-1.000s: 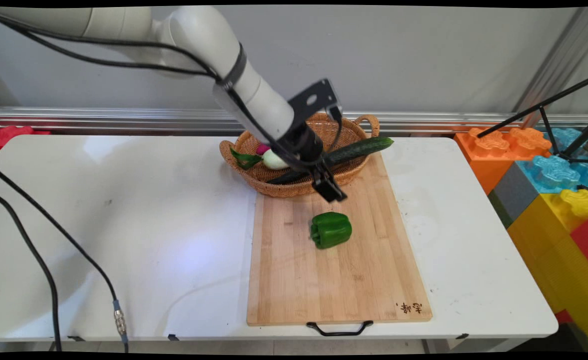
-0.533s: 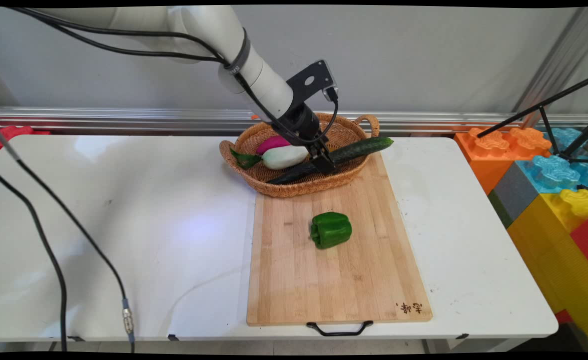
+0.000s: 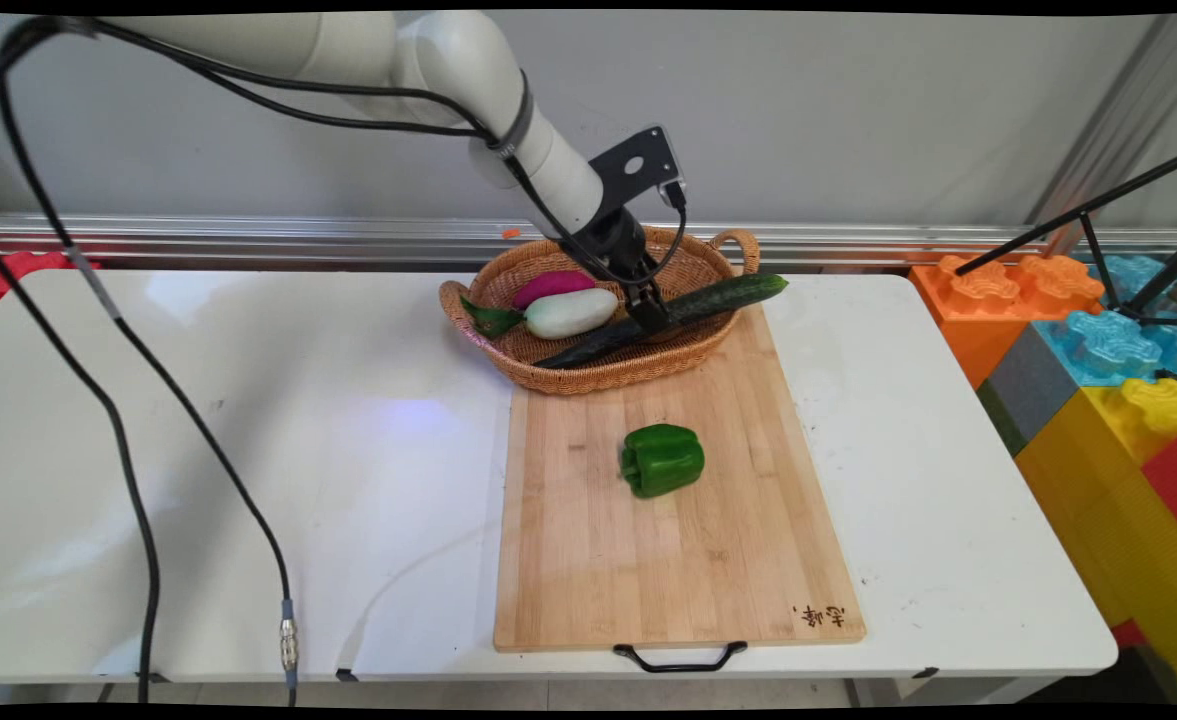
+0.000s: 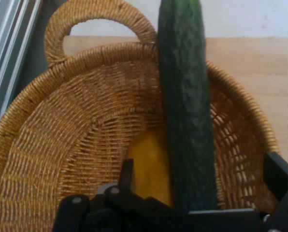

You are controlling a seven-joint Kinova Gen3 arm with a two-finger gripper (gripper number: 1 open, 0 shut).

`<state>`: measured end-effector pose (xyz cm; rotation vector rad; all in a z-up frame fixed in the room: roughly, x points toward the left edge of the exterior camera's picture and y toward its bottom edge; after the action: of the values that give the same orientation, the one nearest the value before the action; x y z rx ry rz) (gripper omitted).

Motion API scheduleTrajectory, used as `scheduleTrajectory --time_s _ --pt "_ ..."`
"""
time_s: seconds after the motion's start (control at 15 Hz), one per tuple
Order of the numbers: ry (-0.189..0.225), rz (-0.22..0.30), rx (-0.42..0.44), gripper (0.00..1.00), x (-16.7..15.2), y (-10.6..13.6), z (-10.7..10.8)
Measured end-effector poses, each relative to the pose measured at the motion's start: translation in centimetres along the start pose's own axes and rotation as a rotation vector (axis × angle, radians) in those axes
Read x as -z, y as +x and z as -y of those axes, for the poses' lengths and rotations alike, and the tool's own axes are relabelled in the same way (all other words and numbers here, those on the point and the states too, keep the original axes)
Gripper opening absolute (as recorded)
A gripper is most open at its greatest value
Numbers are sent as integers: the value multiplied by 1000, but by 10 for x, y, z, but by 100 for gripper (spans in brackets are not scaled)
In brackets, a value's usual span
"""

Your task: Pick up the cucumber from the vegetable basket, then place the picked object on the cutting board

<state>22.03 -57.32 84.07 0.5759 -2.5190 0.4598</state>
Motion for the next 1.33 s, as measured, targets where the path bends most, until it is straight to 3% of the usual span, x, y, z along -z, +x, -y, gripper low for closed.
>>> scheduleTrajectory --time_s 0.53,0.6,1.0,1.33 --pt "12 18 -36 100 -33 1 9" --pt "12 17 -39 0 -35 1 9" --pt "9 4 -55 0 -41 3 5" --pt "29 -20 -56 0 -24 7 -2"
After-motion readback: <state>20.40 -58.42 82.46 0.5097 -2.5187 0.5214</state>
